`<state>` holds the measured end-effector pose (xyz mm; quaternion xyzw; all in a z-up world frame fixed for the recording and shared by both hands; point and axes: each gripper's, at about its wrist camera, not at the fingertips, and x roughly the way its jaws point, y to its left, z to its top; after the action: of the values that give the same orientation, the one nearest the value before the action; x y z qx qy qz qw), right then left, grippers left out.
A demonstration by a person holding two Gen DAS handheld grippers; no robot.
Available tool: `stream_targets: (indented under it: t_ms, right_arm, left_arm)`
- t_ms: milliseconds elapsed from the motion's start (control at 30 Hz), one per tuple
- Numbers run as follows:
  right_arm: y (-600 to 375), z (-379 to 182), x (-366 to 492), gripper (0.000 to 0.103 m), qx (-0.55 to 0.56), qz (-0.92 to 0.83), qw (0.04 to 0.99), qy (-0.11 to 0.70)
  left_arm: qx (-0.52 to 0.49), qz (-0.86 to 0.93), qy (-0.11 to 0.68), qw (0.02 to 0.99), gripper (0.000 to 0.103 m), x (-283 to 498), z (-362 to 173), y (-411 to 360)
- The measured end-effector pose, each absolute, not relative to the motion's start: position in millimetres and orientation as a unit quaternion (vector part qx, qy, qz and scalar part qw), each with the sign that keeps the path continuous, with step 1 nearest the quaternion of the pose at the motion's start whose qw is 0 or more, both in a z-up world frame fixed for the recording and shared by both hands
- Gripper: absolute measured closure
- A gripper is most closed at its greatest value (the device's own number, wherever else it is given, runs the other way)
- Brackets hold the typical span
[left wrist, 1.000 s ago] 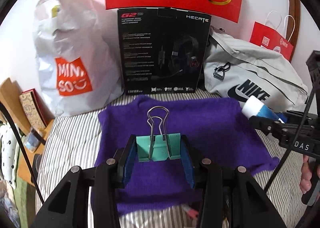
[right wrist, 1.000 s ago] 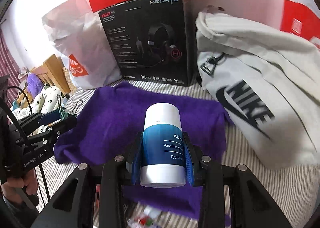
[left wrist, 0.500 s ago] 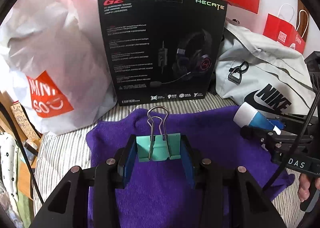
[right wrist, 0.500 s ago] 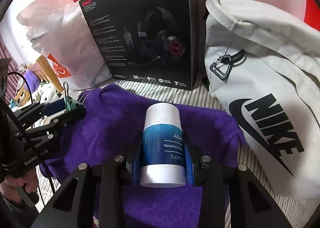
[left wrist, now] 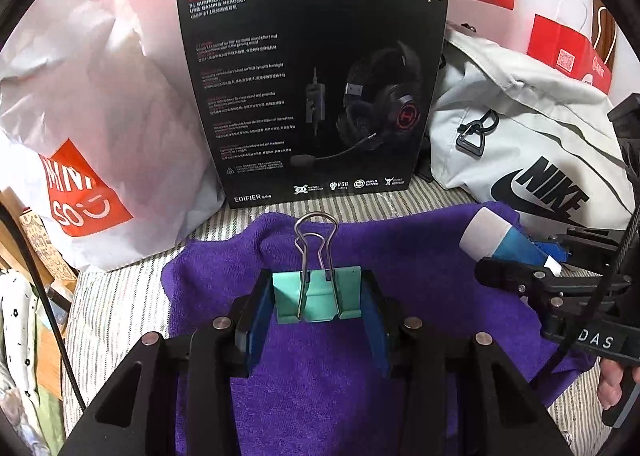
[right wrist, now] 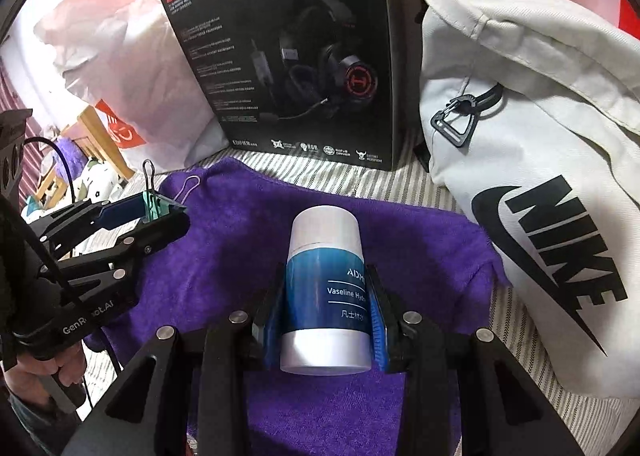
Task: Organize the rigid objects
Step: 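Lower and open the left tool on the towel while the right tool releases the stick beside it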
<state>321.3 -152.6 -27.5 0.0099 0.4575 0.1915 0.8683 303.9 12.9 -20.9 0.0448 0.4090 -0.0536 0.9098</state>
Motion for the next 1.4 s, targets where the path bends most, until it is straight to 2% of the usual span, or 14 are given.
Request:
stream_targets:
  t_ms: [500, 1400]
  right_arm:
    - [-153, -60, 337, 0.067, -0.005, 0.162, 0.852, 0.498]
    - [-143, -71, 338, 0.067, -0.034, 0.16, 0.847, 0.506]
  left_arm:
    - [0.036, -0.053, 0.439, 0.896, 0.063, 316, -49, 15]
    - [0.043, -0.05, 0.48, 0.875, 0.063, 328, -81, 4]
